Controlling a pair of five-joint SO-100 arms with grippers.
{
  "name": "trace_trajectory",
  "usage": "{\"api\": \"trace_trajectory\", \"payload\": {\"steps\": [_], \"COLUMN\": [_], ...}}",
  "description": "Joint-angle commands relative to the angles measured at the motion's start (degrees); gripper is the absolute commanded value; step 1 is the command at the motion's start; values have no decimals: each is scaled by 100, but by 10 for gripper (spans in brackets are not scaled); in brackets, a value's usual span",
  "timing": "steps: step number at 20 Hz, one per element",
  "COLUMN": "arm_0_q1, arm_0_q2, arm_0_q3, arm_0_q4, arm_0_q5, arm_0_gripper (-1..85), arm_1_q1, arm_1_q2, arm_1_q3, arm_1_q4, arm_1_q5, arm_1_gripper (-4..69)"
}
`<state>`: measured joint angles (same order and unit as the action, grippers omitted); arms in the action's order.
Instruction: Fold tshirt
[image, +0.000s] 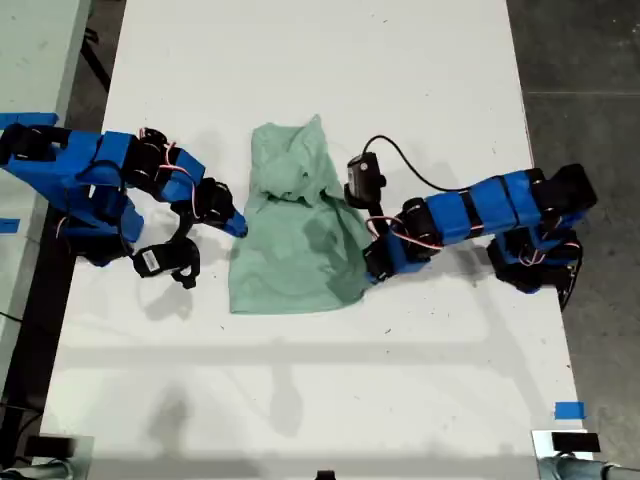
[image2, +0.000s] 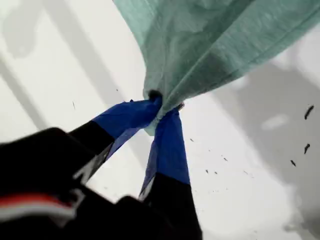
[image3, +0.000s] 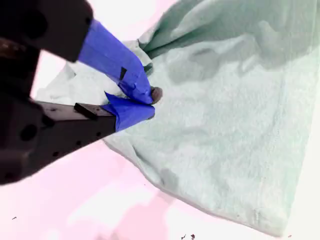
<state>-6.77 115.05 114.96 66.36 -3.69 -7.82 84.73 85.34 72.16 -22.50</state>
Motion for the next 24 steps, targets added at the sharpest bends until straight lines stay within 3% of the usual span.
{"api": "trace_trajectory", "payload": {"steps": [1, 7, 12, 14, 15, 16, 22, 24], "arm_0_q1": [79, 88, 79, 79, 70, 70, 62, 62], "arm_0_q2": [44, 44, 44, 35, 35, 35, 35, 53], "arm_0_q3": [-167, -167, -114, -97, -97, -105, -70, -79], "arm_0_q4": [-167, -193, -255, -299, -308, -308, -290, -255], "arm_0_q5": [-26, -35, -26, -18, -18, -18, -44, -70], "arm_0_gripper": [1, 1, 1, 1, 1, 1, 5, 13], "arm_1_q1": [-79, -35, -70, -62, -62, -35, 606, 765], "arm_1_q2": [-677, -2118, -3103, -3313, -3270, -3146, -431, 220], "arm_1_q3": [-1371, -3208, -3243, -3463, -3665, -3955, -3981, -3507], "arm_1_q4": [-167, -606, -1767, -2127, -2013, -1731, 545, 896], "arm_1_q5": [-167, -272, -141, -272, -378, -580, -1380, -1433], "arm_1_gripper": [-19, -19, -18, 184, 225, 356, 283, 272]}}
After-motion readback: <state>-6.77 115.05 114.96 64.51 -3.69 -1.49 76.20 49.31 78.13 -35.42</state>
